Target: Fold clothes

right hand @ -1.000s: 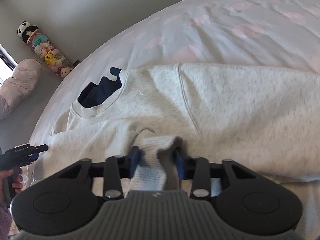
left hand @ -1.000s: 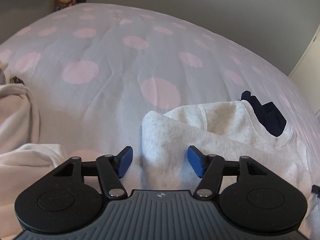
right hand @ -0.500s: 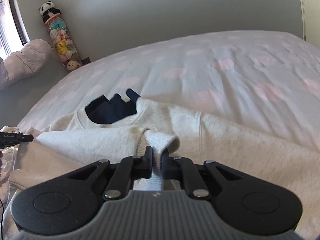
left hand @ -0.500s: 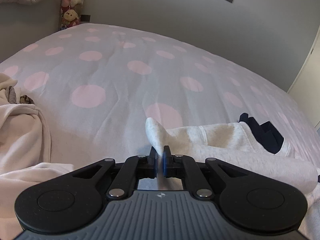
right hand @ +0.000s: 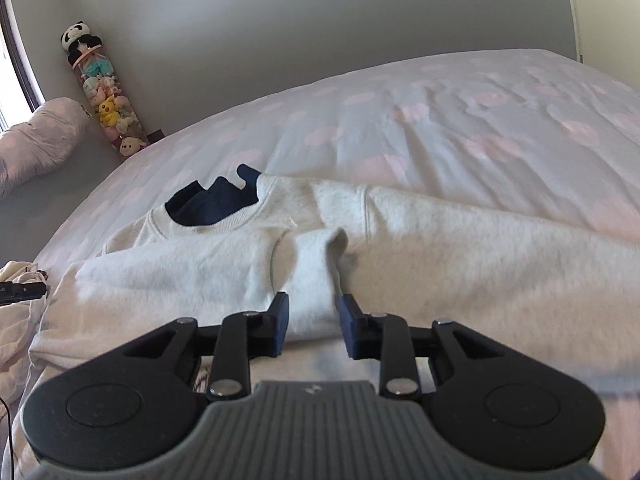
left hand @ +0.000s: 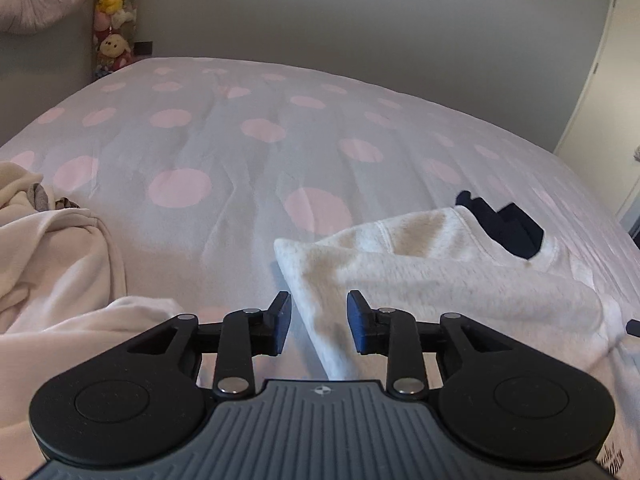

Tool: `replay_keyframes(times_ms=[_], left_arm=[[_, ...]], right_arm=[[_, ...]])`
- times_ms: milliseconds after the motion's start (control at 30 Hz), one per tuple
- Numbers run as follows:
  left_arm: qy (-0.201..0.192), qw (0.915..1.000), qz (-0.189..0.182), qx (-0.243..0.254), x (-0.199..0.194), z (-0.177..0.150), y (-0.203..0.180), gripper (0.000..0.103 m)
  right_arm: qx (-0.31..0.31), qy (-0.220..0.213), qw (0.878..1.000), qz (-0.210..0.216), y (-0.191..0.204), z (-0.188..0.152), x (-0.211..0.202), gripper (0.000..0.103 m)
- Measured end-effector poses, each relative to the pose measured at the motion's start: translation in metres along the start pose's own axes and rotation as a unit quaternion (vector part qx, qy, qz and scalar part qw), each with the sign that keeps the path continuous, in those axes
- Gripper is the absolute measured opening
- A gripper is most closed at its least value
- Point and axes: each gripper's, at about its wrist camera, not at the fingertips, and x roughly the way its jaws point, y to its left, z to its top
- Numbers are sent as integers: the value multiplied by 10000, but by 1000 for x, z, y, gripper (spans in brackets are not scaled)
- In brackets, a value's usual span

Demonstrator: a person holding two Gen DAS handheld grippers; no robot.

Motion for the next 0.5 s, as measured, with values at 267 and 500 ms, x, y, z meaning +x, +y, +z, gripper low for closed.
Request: replay_keyframes(times_ms=[267, 500], left_arm=[[431, 9941, 42, 994, -33, -56, -35, 42], [552, 9966, 361, 500, -15, -62, -21, 10]], right_arm=[[438, 77, 9984, -361, -18, -43, -67, 32], [367, 2, 9958, -837, -37, -45, -116, 33]])
